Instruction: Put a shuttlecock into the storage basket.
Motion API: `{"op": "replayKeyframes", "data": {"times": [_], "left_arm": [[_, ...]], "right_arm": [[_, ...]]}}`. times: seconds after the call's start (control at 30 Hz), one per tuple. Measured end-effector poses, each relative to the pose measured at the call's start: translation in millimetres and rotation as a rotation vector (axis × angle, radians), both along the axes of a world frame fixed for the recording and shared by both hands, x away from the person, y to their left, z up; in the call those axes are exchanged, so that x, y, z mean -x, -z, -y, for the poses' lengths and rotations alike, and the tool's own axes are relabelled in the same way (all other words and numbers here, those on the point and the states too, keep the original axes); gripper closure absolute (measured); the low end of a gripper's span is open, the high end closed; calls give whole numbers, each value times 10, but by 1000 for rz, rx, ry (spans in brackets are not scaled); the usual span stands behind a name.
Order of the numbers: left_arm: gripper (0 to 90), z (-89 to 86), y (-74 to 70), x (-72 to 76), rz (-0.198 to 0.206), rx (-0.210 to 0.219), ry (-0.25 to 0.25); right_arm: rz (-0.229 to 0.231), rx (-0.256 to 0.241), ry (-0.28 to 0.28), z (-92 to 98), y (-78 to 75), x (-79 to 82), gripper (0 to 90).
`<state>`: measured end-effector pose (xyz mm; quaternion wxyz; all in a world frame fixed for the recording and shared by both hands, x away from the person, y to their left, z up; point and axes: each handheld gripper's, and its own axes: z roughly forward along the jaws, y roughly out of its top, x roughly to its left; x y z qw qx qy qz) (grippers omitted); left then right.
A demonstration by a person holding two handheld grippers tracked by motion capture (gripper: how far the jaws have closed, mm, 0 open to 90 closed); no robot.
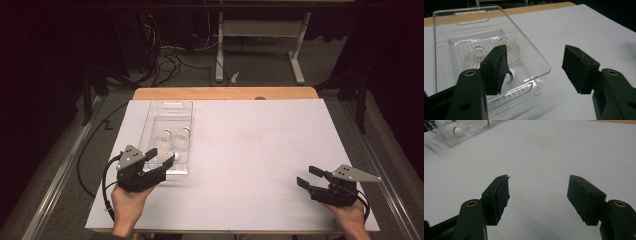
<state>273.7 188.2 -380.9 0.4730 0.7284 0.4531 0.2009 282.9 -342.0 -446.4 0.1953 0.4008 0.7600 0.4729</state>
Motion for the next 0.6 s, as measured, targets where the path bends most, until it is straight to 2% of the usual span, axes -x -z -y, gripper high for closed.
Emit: {"op": "replayKeyframes", "data": {"times": [0.6], "left_arm": [[372,-24,38,81,16,-4,-8]], "right_arm": [[0,-3,2,2,-3,3,344]]}}
